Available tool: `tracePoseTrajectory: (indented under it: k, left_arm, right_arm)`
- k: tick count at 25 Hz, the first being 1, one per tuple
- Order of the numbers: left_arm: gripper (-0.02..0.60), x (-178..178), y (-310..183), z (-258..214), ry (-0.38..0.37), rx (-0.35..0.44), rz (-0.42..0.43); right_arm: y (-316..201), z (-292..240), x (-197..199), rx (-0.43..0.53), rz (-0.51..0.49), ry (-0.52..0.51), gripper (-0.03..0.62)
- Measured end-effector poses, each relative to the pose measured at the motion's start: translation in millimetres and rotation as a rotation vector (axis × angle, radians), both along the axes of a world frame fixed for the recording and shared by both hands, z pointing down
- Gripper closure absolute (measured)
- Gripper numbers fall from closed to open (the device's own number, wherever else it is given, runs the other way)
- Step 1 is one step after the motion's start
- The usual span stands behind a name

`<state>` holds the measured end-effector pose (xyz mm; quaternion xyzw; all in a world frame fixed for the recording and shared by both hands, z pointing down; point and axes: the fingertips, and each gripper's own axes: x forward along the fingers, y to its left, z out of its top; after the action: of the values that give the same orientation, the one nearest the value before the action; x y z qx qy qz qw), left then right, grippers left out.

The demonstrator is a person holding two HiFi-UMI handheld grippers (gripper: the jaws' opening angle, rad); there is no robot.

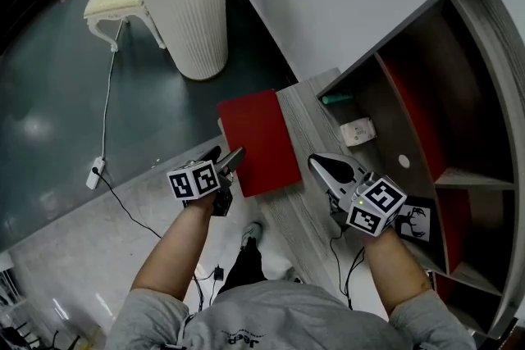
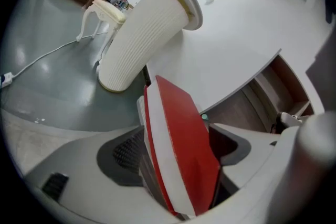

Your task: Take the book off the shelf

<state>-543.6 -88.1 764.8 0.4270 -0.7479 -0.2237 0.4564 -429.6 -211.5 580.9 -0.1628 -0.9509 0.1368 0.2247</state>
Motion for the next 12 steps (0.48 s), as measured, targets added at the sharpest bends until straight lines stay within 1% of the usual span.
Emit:
tracePoseTrajectory:
  k: [2,6,8,12]
  left_arm:
    - [0.164,-1,3,-12,-0.048,0.018,0.006]
    - [0.172,2,-4,-55,-0.153,0.109,0.044]
    - [0.198,8,-8,-79,-0.205,0.162,0.07]
    - [0.26,31,-20,-128,-0.285,0.264,0.125]
  right_arm:
    - [2,-6,3,0.007,0.006,-0.006,0.583]
    - [0,-23,10,0.03,0.029,-0.023,0.583]
    - [-1,-31,17,0.034,0.046,-0.032,0.583]
    - [-5,-50,37,0.048,0.067,-0.047,0.583]
